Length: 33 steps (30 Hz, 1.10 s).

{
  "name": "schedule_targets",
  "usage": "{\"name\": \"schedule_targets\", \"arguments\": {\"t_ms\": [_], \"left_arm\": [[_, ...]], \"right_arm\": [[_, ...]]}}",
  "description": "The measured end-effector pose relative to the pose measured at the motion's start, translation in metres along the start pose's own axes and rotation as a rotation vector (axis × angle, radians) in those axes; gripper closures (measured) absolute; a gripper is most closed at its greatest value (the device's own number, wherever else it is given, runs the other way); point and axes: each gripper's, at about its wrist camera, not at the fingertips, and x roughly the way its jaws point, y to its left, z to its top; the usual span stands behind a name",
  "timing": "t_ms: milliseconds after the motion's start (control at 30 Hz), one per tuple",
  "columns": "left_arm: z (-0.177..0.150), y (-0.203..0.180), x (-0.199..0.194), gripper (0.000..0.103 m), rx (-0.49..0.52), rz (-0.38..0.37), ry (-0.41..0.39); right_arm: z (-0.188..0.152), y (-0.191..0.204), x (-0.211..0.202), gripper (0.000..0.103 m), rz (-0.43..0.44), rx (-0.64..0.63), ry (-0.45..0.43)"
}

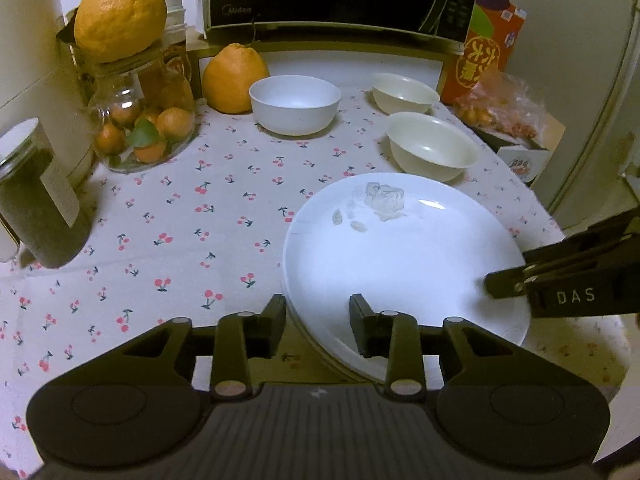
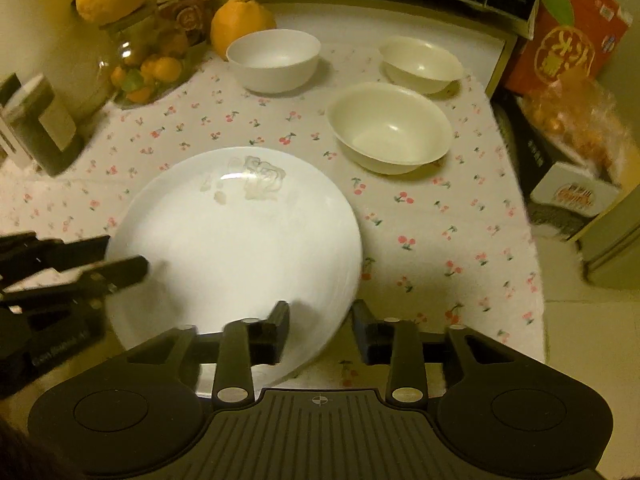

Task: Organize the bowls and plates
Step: 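Lower the white plate onto the blue-patterned plates and open both grippers, then move both grippers to the rim of the white bowl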

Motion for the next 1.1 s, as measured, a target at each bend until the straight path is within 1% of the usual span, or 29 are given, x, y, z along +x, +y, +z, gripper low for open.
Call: {"name": "schedule_targets", "arguments": {"t_ms": [33, 100, 133, 167, 233, 300, 367, 433, 500, 567, 667, 867, 1000, 1100], "left_arm": [[0.001, 0.000, 0.000, 0.068, -0.001, -0.003, 0.003], [0.001, 0.000, 0.001, 0.061, -0.008, -0.008, 0.004], [0.002, 0.001, 0.001, 0.057, -0.013, -0.010, 0.005], [0.002, 0.001, 0.002, 0.054, -0.016, -0.012, 0.007], [0.003, 0.002, 0.003, 0.050, -0.021, -0.014, 0.012], [0.003, 0.003, 0.003, 0.045, -0.027, -0.016, 0.015], [0.004, 0.004, 0.002, 0.035, -0.035, -0.022, 0.019], [0.006, 0.005, 0.002, 0.028, -0.046, -0.025, 0.028], [0.007, 0.006, 0.002, 0.024, -0.063, -0.024, 0.035], [0.009, 0.007, 0.001, 0.016, -0.078, -0.020, 0.039], [0.013, 0.009, -0.001, 0.009, -0.090, -0.007, 0.041], [0.027, 0.018, -0.008, 0.001, -0.121, 0.026, 0.048], [0.042, 0.031, -0.013, 0.001, -0.152, 0.056, 0.029], [0.054, 0.037, -0.013, 0.001, -0.158, 0.085, 0.013]], "right_arm": [[0.001, -0.002, 0.000, 0.055, 0.014, 0.012, 0.003], [0.001, -0.002, 0.001, 0.050, 0.019, 0.015, 0.002], [0.001, -0.002, 0.001, 0.049, 0.018, 0.011, 0.002], [0.002, -0.001, 0.001, 0.048, 0.019, 0.008, 0.004], [0.002, -0.001, 0.001, 0.039, 0.023, 0.006, 0.007], [0.003, -0.001, 0.001, 0.034, 0.024, 0.005, 0.004], [0.004, -0.002, 0.000, 0.032, 0.026, 0.006, -0.001], [0.006, -0.004, -0.002, 0.028, 0.034, 0.017, -0.009], [0.009, -0.006, -0.005, 0.025, 0.041, 0.032, -0.020], [0.013, -0.009, -0.008, 0.021, 0.052, 0.044, -0.034], [0.019, -0.011, -0.013, 0.017, 0.065, 0.069, -0.058], [0.036, -0.013, -0.025, 0.011, 0.103, 0.102, -0.106], [0.053, -0.012, -0.033, 0.010, 0.133, 0.124, -0.135], [0.069, -0.015, -0.038, 0.009, 0.164, 0.164, -0.149]]}}
